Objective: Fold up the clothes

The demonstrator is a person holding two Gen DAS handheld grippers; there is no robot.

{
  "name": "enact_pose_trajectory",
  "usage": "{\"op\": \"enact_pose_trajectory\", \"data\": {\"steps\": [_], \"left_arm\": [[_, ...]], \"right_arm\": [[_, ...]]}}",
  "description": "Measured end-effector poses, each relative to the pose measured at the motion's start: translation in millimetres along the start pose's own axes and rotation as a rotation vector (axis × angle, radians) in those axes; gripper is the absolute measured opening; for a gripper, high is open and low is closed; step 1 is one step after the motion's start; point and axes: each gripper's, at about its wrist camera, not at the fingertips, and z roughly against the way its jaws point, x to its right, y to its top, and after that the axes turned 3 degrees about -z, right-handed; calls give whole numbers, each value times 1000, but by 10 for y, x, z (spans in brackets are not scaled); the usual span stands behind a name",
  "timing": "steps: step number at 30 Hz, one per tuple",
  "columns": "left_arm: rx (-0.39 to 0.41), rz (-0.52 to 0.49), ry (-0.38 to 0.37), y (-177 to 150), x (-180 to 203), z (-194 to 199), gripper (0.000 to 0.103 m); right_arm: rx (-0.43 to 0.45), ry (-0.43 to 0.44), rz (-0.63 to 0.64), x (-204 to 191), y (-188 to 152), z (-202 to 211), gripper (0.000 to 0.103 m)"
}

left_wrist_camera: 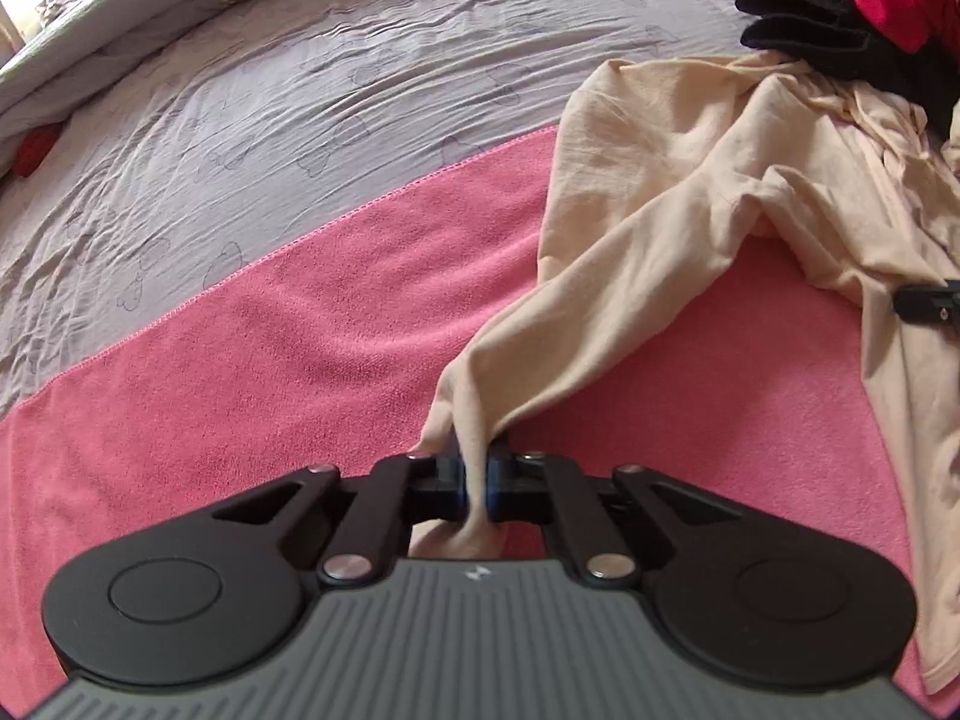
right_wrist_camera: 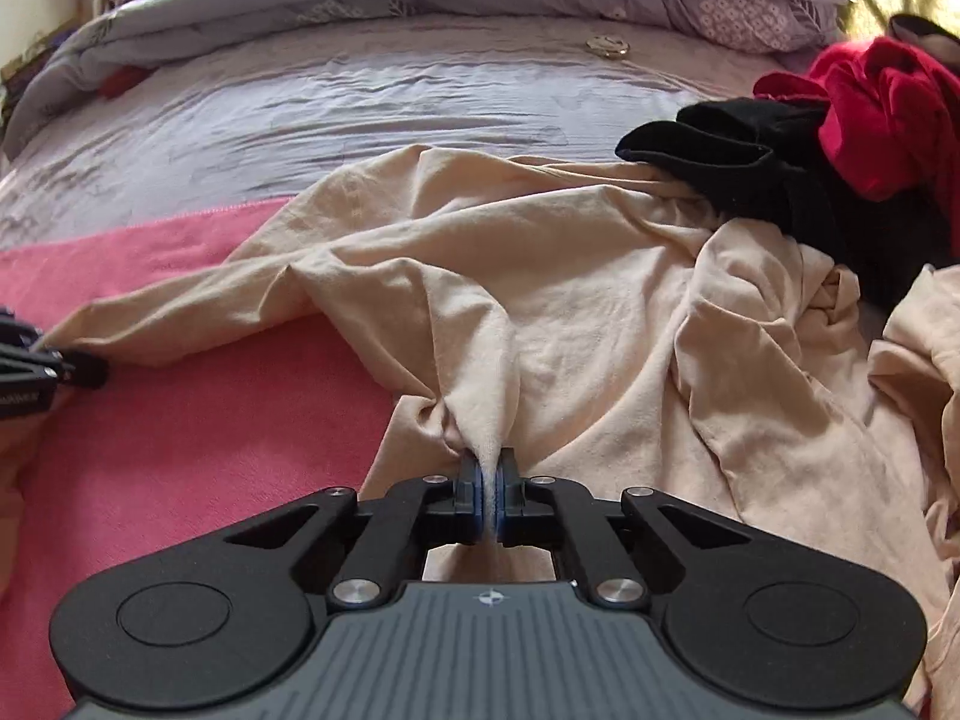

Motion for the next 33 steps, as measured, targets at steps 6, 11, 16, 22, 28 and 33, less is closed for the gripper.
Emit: {"op": "enact_pose_trajectory", "data": {"steps": [6,11,16,22,28,33], "left_arm": [[120,105,-59,46,-334,471,2],[190,145,-4,-36,-688,872,3],[270,300,132,-291,-1393,1440,2],[203,378,355,-965,-2282,2088,10],[-15,478,415,-1836,-2748,2220,48],[-74,545,228,-2300,-2376,2207,66]], "right_arm": [[-109,256,-87,-109,136,175,5],[-153,440,-63,-452,210,340,5],[-246,744,-18,-1150,157,575,5],[-312,965,155,-2351,-165,957,9],[-233,876,102,-2743,-477,1114,78],[41,432,165,-2237,-633,1276,101]]}}
